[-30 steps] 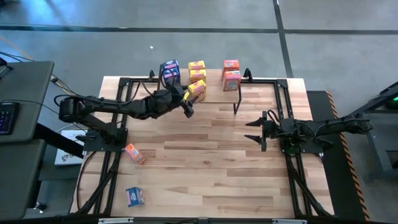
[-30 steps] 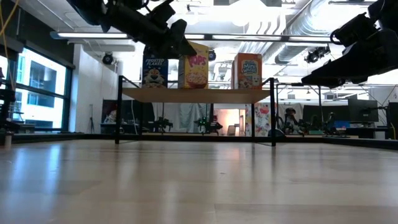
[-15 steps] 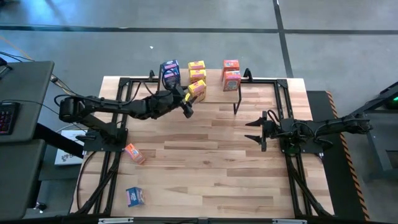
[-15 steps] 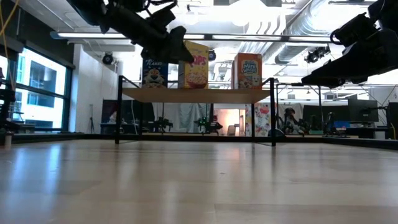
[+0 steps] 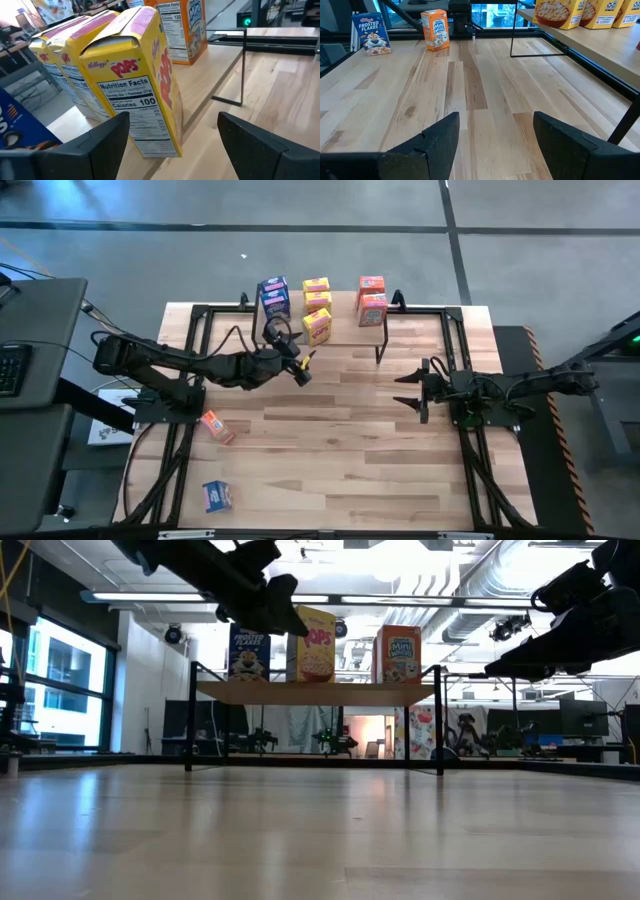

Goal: Stack cereal on shelf
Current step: Put the yellow cereal box and aligned with the other yellow cereal boxes on the shelf, then put the orange cereal box and aligned with the other orange cereal boxes on the shelf

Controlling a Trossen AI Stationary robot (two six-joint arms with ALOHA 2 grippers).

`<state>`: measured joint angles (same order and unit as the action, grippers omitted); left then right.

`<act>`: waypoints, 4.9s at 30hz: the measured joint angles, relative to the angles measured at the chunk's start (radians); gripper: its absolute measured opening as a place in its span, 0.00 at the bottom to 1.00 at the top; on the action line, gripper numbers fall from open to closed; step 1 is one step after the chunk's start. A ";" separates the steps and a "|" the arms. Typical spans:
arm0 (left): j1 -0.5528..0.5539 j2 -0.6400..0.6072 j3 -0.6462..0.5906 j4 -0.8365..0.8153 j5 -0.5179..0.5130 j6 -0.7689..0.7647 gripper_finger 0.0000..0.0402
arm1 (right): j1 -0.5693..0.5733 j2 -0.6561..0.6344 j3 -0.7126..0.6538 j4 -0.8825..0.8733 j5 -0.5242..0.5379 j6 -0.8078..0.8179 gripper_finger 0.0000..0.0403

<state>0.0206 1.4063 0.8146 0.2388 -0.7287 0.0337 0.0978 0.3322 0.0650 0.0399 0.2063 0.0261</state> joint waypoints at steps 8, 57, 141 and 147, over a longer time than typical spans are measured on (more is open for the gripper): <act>0.056 0.008 0.000 0.062 0.116 0.029 0.73 | 0.000 0.000 0.000 0.000 0.000 0.000 0.62; 0.060 0.121 0.000 0.225 0.188 -0.006 0.73 | 0.000 0.000 0.000 0.000 0.000 0.000 0.62; -0.402 -0.248 0.454 -0.898 0.178 -0.895 0.73 | 0.000 0.000 0.000 -0.007 0.000 0.000 0.62; -0.402 -0.248 0.551 -0.901 0.179 -0.870 0.73 | 0.000 0.000 0.000 -0.007 0.000 0.000 0.62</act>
<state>-0.3817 1.1580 1.3661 -0.6621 -0.5495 -0.8360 0.0978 0.3325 0.0650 0.0330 0.2066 0.0261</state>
